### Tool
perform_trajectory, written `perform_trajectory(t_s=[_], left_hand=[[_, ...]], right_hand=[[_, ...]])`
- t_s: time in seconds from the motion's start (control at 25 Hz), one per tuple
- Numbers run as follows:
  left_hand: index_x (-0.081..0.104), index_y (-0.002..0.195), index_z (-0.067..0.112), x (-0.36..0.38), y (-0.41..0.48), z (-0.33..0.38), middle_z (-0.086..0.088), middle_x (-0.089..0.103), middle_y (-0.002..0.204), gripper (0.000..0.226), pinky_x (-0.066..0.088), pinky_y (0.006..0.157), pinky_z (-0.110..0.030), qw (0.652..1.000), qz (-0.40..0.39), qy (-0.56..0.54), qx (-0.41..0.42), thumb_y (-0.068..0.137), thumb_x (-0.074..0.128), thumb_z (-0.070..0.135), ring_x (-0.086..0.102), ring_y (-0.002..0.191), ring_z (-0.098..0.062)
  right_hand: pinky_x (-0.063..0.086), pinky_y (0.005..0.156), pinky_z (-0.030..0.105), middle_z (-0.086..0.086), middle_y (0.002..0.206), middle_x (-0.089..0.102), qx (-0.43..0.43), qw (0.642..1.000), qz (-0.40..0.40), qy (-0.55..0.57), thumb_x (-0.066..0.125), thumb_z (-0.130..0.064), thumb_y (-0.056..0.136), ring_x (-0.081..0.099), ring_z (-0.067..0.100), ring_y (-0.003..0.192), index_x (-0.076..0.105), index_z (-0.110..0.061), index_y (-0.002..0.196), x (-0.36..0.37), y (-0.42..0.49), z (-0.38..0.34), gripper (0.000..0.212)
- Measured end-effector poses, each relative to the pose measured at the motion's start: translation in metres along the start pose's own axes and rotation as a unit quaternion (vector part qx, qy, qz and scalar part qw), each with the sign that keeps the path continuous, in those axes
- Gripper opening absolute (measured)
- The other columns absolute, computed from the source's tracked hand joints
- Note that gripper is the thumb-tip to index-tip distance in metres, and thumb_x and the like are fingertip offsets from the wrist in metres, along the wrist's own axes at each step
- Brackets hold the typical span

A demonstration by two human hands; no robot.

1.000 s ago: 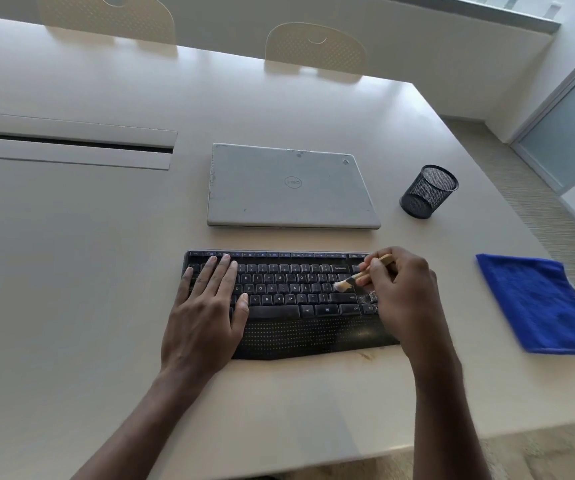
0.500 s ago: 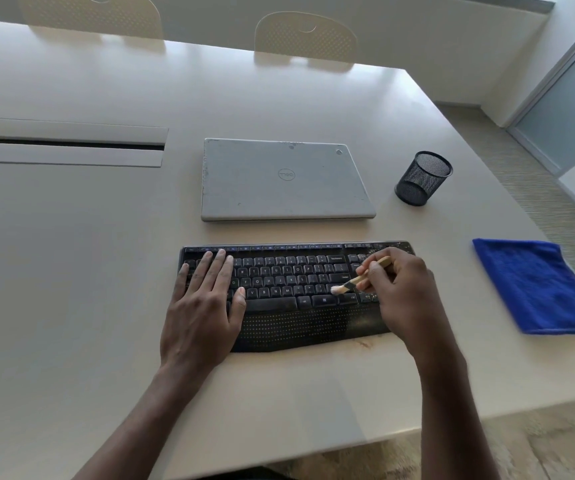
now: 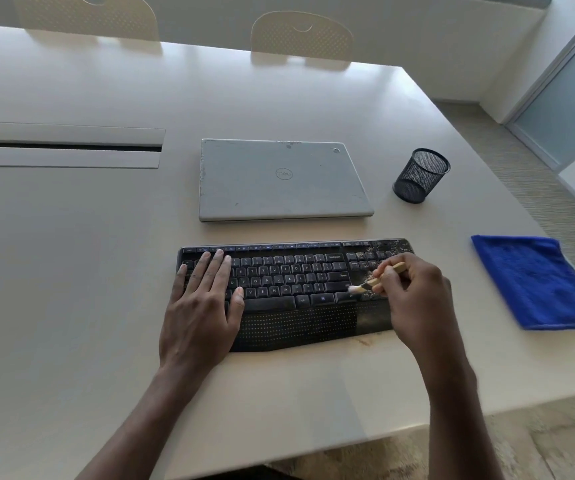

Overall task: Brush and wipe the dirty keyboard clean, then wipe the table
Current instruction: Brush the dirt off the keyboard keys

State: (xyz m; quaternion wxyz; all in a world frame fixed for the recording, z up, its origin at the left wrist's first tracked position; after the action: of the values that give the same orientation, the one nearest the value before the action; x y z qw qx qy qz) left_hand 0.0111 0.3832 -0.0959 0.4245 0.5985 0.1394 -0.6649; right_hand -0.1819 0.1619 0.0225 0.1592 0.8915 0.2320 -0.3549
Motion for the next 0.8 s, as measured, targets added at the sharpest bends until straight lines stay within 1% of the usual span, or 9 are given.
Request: perform_trajectory(t_s=[0.08,0.2,0.28,0.4,0.48,0.56,0.6,0.72,0.8], left_hand=[[0.046,0.157,0.012,0.000,0.000,0.000,-0.006,0.039,0.166,0.063,0.021,0.130,-0.048,1.000,0.002,0.001,-0.001,0.103,0.037,0.044,0.031,0.157,-0.019],[0.046,0.157,0.012,-0.001,0.000,0.000,-0.006,0.039,0.166,0.063,0.020,0.130,-0.047,1.000,0.004,0.001,0.000,0.103,0.037,0.043,0.031,0.157,-0.019],[0.046,0.157,0.012,-0.001,0.000,0.000,-0.006,0.039,0.166,0.063,0.020,0.130,-0.047,1.000,0.005,0.000,0.002,0.103,0.037,0.043,0.032,0.156,-0.019],[0.047,0.157,0.012,-0.001,0.000,-0.001,-0.006,0.040,0.165,0.063,0.020,0.130,-0.047,1.000,0.006,0.000,0.002,0.103,0.037,0.043,0.032,0.156,-0.019],[0.046,0.157,0.012,-0.001,-0.001,0.000,-0.006,0.039,0.166,0.063,0.020,0.130,-0.047,1.000,0.003,0.001,0.003,0.103,0.037,0.043,0.031,0.157,-0.019],[0.045,0.157,0.012,-0.001,-0.001,0.000,-0.006,0.039,0.166,0.063,0.019,0.130,-0.047,1.000,0.003,0.000,0.002,0.104,0.036,0.044,0.031,0.157,-0.018],[0.045,0.158,0.012,-0.001,-0.001,0.000,-0.005,0.039,0.166,0.063,0.019,0.130,-0.047,1.000,0.003,-0.002,0.002,0.104,0.036,0.044,0.030,0.157,-0.018],[0.045,0.158,0.012,-0.001,-0.001,-0.001,-0.005,0.039,0.166,0.063,0.019,0.130,-0.047,1.000,0.001,-0.002,0.002,0.104,0.036,0.044,0.030,0.157,-0.018],[0.045,0.158,0.012,0.000,-0.001,-0.001,-0.005,0.039,0.166,0.063,0.020,0.130,-0.047,1.000,-0.001,0.001,0.003,0.104,0.036,0.044,0.030,0.157,-0.018]], right_hand=[[0.062,0.079,0.044,-0.004,0.079,0.075,-0.012,0.999,0.004,0.030,0.054,-0.015,0.102,0.074,0.011,0.078,0.069,-0.025,0.089,-0.003,-0.003,-0.001,0.022],[0.062,0.082,0.043,-0.002,0.078,0.076,-0.006,0.994,-0.054,0.092,0.055,-0.010,0.102,0.075,0.009,0.077,0.071,-0.021,0.089,0.007,-0.013,-0.002,0.023],[0.062,0.081,0.043,-0.003,0.078,0.075,-0.003,0.998,-0.025,0.061,0.056,-0.012,0.102,0.075,0.011,0.079,0.070,-0.023,0.089,0.000,-0.014,0.006,0.023],[0.061,0.078,0.035,-0.006,0.083,0.074,-0.016,0.999,0.030,0.022,0.056,-0.014,0.103,0.073,0.010,0.081,0.068,-0.023,0.092,-0.013,-0.018,0.008,0.019],[0.062,0.077,0.037,-0.005,0.083,0.075,-0.038,0.997,-0.009,0.061,0.056,-0.012,0.103,0.074,0.008,0.080,0.070,-0.021,0.094,-0.006,-0.026,0.003,0.019],[0.062,0.080,0.042,-0.003,0.082,0.076,-0.025,0.991,-0.071,0.115,0.056,-0.011,0.103,0.075,0.010,0.080,0.071,-0.021,0.093,0.007,-0.034,0.004,0.021],[0.063,0.080,0.042,-0.003,0.081,0.075,-0.018,0.991,-0.068,0.115,0.056,-0.011,0.103,0.075,0.010,0.080,0.071,-0.021,0.092,0.008,-0.034,0.008,0.021],[0.062,0.076,0.035,-0.006,0.079,0.074,-0.020,0.999,0.027,0.039,0.056,-0.014,0.104,0.074,0.009,0.077,0.068,-0.021,0.093,-0.011,-0.024,0.017,0.017],[0.061,0.073,0.034,-0.006,0.079,0.074,-0.041,0.998,0.053,0.006,0.056,-0.017,0.104,0.073,0.008,0.076,0.067,-0.020,0.095,-0.018,-0.022,0.013,0.015]])
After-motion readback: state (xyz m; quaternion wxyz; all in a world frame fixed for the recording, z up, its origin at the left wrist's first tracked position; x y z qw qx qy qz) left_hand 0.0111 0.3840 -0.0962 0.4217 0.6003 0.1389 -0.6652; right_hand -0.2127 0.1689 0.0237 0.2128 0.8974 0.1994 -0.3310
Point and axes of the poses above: each hand's wrist, its own y-axis towards the middle knuckle, its own x-axis out of the palm, z = x × y, the point moved 5 cm from there along y, towards the middle knuckle
